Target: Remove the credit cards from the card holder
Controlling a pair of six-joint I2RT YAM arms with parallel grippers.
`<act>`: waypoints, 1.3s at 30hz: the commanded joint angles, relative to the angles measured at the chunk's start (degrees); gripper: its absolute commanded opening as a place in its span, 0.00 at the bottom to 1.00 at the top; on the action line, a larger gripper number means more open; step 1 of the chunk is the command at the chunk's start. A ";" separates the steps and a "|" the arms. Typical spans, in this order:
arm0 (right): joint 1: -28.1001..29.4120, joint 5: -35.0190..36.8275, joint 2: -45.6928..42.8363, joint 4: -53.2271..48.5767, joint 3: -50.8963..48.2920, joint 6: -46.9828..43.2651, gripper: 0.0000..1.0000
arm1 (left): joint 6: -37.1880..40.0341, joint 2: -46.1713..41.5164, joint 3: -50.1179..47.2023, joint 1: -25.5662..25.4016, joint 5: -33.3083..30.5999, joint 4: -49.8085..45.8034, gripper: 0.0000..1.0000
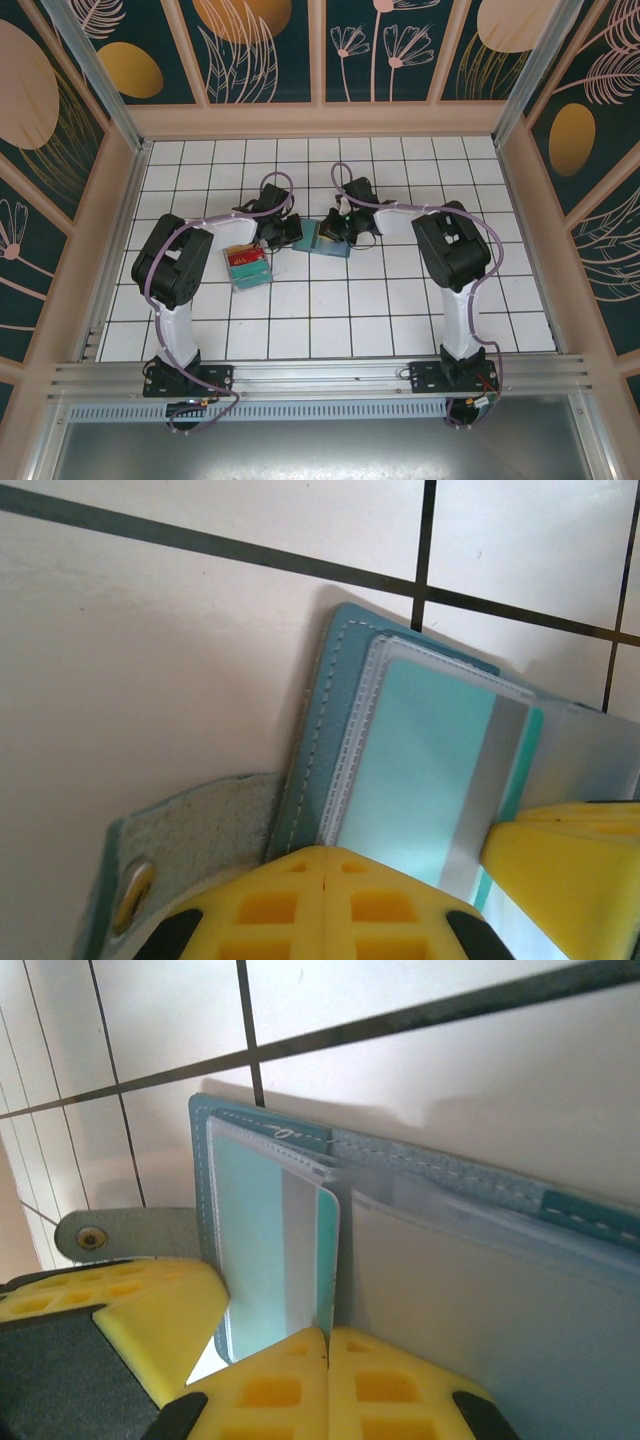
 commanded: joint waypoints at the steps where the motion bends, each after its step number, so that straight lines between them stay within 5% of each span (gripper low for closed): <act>1: -1.80 1.10 -2.56 -1.38 -2.11 0.82 0.00 | -0.08 2.48 -0.36 0.48 -3.51 -5.08 0.00; 14: -1.69 0.18 -3.20 -0.31 -2.73 0.83 0.00 | 0.10 1.72 -0.55 0.48 -2.56 -4.79 0.00; 19: -1.69 -0.79 -3.18 1.27 -3.29 1.27 0.19 | -0.09 1.33 -0.73 0.49 -1.88 -4.31 0.00; 23: -1.22 -1.10 -3.45 2.18 -2.80 1.35 0.23 | -0.06 0.67 -0.53 0.48 -1.51 -4.05 0.00; 32: -0.40 -2.28 -1.94 2.52 -2.15 0.90 0.22 | -0.08 0.42 -0.94 0.48 -0.83 -3.58 0.22; 39: -0.05 -2.63 -0.59 2.40 -1.52 0.75 0.19 | 0.10 0.93 -1.07 0.39 -0.69 -3.43 0.22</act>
